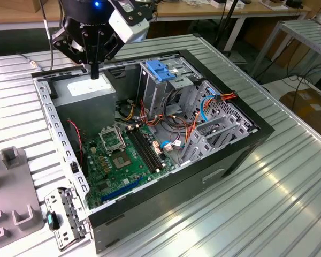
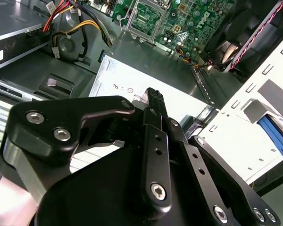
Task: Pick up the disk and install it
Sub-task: 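Reach for the disk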
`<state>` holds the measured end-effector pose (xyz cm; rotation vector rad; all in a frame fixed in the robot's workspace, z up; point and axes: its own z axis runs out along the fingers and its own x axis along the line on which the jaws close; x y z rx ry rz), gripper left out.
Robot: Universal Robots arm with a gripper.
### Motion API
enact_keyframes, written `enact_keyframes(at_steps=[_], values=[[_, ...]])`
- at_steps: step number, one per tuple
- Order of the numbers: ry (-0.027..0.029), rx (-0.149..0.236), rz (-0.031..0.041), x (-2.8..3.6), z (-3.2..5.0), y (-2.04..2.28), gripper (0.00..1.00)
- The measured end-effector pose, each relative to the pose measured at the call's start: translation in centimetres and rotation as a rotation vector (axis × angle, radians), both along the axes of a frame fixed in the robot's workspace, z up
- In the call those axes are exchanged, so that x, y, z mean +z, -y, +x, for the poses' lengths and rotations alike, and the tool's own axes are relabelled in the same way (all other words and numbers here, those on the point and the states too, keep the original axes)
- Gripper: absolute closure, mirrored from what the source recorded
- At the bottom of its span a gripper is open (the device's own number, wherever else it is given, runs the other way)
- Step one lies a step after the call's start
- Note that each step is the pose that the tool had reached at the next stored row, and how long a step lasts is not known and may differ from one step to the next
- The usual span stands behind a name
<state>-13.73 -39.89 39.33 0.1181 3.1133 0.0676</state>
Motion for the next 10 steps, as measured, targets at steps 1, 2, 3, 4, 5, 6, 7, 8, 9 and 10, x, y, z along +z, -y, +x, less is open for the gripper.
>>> enact_keyframes(at_steps=[1,2,3,4,5,6,7,8,9,10], values=[[0.0000,0.000,0.0000,0.00,-0.04,0.00,0.89],[-0.0001,0.000,0.0001,0.00,-0.08,0.00,0.89],[-0.0001,0.000,0.0000,0.00,-0.14,0.00,0.89],[-0.0001,0.000,0.0001,0.00,-0.21,0.00,0.89],[-0.0002,0.000,0.0000,0.00,-0.27,0.00,0.89],[-0.0003,0.000,0.0000,0.00,-0.31,0.00,0.89],[-0.0003,0.000,0.0000,0.00,-0.35,0.00,0.89],[-0.0003,0.000,0.0001,0.00,-0.38,0.00,0.89],[-0.0004,0.000,0.0000,0.00,-0.42,0.00,0.89],[-0.0005,0.000,0.0000,0.00,-0.49,0.00,0.89]])
